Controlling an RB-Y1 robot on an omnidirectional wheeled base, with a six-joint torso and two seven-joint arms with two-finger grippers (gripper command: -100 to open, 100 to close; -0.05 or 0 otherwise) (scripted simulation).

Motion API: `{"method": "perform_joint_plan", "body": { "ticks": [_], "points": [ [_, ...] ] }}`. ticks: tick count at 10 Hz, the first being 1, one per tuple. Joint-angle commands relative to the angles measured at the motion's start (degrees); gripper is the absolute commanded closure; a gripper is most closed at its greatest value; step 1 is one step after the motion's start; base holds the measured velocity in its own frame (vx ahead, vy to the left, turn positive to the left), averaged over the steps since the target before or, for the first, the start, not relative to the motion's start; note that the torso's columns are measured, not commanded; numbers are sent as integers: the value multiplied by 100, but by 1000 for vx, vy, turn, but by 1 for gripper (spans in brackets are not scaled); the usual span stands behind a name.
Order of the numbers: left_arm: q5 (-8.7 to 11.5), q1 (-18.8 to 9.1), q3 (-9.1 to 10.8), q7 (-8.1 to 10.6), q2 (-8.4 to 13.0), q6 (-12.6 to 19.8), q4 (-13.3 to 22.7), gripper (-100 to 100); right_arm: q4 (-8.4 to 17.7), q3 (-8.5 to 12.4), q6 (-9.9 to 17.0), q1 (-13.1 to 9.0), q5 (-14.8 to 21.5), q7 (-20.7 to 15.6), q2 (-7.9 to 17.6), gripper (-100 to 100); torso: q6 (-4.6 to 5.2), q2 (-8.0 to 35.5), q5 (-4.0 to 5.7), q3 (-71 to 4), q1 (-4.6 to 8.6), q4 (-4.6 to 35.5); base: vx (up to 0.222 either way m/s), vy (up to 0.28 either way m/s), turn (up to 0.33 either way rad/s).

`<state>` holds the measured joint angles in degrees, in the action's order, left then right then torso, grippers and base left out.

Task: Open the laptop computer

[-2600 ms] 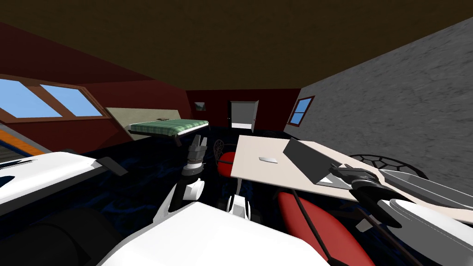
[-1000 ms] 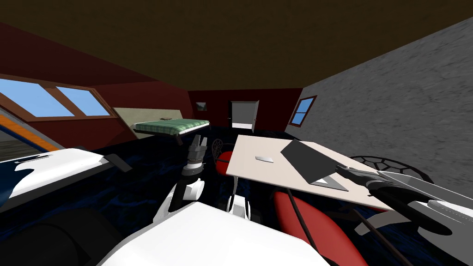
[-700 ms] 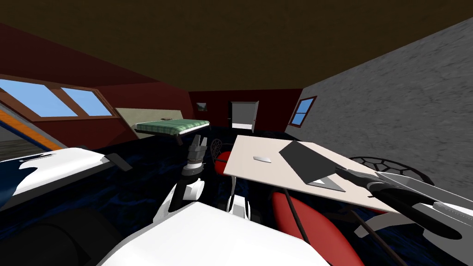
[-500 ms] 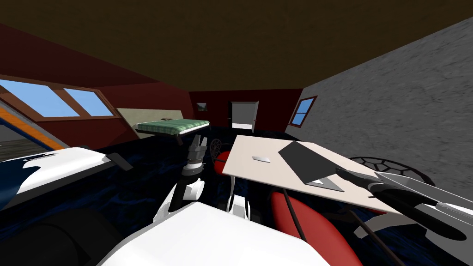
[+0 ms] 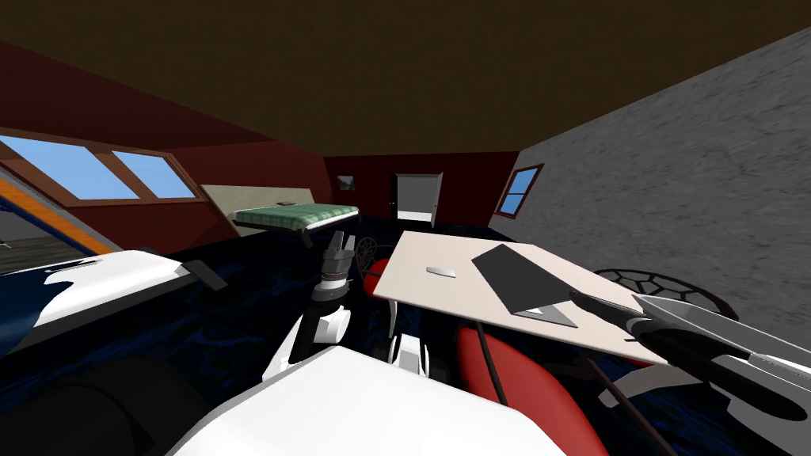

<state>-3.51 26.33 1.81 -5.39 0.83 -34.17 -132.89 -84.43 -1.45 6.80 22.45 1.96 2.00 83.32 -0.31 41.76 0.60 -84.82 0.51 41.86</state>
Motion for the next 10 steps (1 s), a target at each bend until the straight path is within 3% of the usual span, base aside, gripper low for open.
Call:
{"method": "perform_joint_plan", "body": {
  "ticks": [1, 8, 9, 10],
  "points": [
    [0, 0, 0, 0, 0, 0, 0, 0, -157, 31, -43, 188, -92, 101, -14, 100, -2, -9, -6, -7, -7, 0, 9, -49, 2],
    [0, 0, 0, 0, 0, 0, 0, 0, -564, -314, -379, 402, -778, 694, -261, 100, -18, 4, -1, 4, -45, -4, 18, -121, 8],
    [0, 0, 0, 0, 0, 0, 0, 0, -577, -236, -235, 329, -805, 721, 22, -100, -23, -4, -5, -1, -47, -2, 9, -46, -86],
    [0, 0, -1, 0, -1, 0, 0, 0, -656, -209, -201, 352, -855, 772, 144, -100, 4, 9, -44, 0, -74, 17, 14, 14, -94]
  ]
}}
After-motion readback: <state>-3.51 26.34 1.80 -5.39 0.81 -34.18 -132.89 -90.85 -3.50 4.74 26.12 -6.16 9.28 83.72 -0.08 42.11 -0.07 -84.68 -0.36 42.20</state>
